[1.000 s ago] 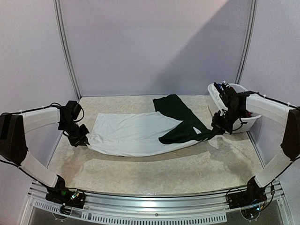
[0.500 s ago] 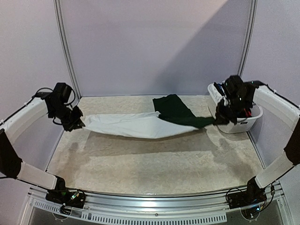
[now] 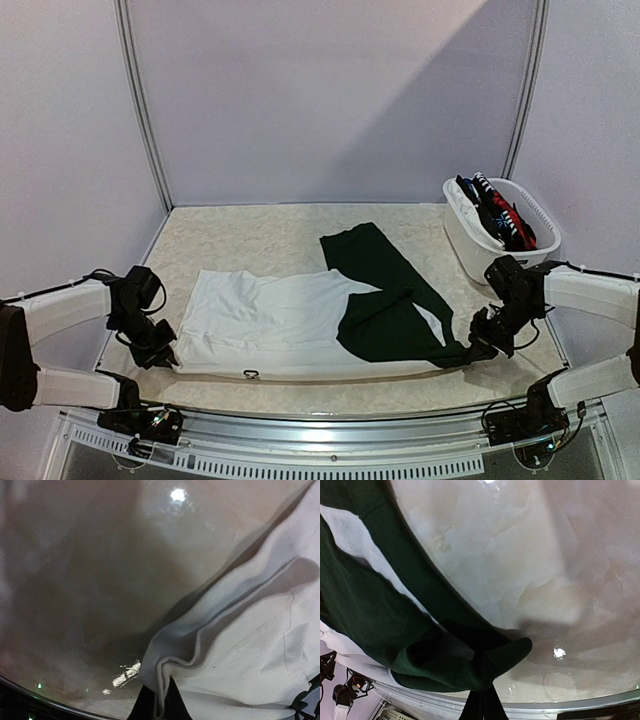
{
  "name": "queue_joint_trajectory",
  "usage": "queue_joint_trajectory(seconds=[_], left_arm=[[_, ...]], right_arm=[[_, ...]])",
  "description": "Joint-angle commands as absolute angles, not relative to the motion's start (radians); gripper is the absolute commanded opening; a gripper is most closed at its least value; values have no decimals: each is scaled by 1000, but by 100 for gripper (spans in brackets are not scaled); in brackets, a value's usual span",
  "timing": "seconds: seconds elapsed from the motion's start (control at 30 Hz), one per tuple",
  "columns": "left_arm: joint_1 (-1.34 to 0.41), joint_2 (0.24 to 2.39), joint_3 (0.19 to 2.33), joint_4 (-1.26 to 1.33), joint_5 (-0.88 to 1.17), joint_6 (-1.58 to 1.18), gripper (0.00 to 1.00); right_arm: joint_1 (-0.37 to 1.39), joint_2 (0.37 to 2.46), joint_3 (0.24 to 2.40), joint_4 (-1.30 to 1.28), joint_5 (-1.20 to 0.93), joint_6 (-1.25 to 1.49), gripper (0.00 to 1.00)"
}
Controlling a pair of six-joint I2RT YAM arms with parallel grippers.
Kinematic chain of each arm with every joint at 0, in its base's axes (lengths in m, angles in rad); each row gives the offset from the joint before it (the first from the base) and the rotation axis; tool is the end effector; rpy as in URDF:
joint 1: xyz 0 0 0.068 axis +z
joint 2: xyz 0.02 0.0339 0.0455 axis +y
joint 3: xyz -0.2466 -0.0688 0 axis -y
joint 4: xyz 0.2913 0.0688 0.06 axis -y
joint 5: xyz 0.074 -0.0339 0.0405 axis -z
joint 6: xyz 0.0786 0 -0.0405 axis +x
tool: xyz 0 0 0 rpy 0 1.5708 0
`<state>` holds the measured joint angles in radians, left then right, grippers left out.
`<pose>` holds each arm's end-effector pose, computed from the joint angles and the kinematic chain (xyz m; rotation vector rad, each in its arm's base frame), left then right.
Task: Fold and stack the mixed laundry pile
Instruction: Adjust the 1/3-folded T-shirt at the center of the board, then adjust the 1/3-folded shirt at the center of the board.
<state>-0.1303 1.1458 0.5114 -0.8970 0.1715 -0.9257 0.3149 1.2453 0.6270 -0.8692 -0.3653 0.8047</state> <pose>0.1911 -0.0386 0.0625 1.1874 -2.8401 0.2591 0.2058 0.0966 0.0803 -0.6982 -2.8879 -0.5308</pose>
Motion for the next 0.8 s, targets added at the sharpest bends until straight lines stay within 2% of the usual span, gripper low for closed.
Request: queue_joint_trajectory(seconds=[0.0,0.23,0.3,0.37,0.47,0.57,0.67,0.77], left_arm=[[-130,1150,517,-896,122,-964,0],[-132,1014,468,-1028,111,-1081,3],[-131,964,462,-1062,106,-1105,6],[-131,924,460,-1084,105,-1124,16],[-132,873,476,-1111,110,-1140,43],[-131,827,531,-1125,73,-1135,59],[-132,817,618,-1105,35,-1096,64],[-140,863,689,-1054,31,-1023,63]], right_arm=[[323,1261,582,-846,-343,811,0],[370,1267,574,-922,-361,836,0],[388,1269,574,-955,-360,844,0],[400,1261,576,-987,-357,855,2],[400,1238,615,-1035,-342,858,13],[401,1223,708,-1099,-321,839,33],[401,1229,832,-1165,-290,805,47],[400,1242,961,-1183,-254,764,52]])
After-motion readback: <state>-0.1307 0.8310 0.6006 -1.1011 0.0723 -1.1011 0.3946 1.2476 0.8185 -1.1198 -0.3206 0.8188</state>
